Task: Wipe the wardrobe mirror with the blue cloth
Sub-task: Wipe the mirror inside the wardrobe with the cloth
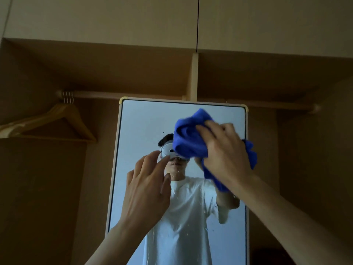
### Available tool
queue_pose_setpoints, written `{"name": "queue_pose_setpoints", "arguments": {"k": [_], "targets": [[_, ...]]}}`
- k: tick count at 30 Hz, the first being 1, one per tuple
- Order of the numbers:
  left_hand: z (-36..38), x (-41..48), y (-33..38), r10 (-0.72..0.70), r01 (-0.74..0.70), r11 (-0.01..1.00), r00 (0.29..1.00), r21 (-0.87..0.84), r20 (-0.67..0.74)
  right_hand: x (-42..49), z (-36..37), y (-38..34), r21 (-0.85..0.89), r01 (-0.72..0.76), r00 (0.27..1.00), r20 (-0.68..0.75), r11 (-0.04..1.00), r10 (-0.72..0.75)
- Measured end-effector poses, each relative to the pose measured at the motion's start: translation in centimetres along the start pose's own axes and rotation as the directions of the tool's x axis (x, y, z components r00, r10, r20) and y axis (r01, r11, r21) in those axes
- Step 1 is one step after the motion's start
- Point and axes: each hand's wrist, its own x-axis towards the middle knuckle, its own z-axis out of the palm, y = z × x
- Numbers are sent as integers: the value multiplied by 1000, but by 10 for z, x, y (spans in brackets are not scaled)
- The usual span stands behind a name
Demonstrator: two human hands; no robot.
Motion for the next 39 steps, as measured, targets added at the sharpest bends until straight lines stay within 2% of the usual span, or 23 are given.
{"name": "queue_pose_setpoints", "arguments": {"k": [4,10,13,17,19,24,28,31,34,39], "targets": [[5,-8,1,8,-8,999,1000,-38,3,-48,16,-18,10,169,985,35,986,-169],[10,-21,3,3,-3,999,1000,-37,-4,-62,18,-11,-43,210,976,71,977,-206],[9,-19,4,-9,9,1000,1000,13,-3,-35,6,6,-28,182,983,21,983,-182],[9,-19,11,-26,26,999,1000,35,0,30,-11,37,-25,21,999,-44,999,-22],[10,-23,16,-10,10,999,1000,36,6,49,-14,42,-32,-12,998,-60,999,10],[18,-28,17,-29,29,999,1000,38,2,17,-8,20,43,154,987,31,987,-156],[18,-30,15,-62,62,998,998,-22,-11,-45,5,0,117,313,940,106,943,-325],[18,-35,15,-69,69,997,998,-24,15,-73,11,-4,144,371,912,130,917,-389],[16,-40,18,-63,63,998,998,-10,-19,-62,10,1,96,361,928,66,928,-368],[6,-46,9,-81,82,996,996,18,-44,-5,1,8,35,202,979,-30,979,-201]]}}
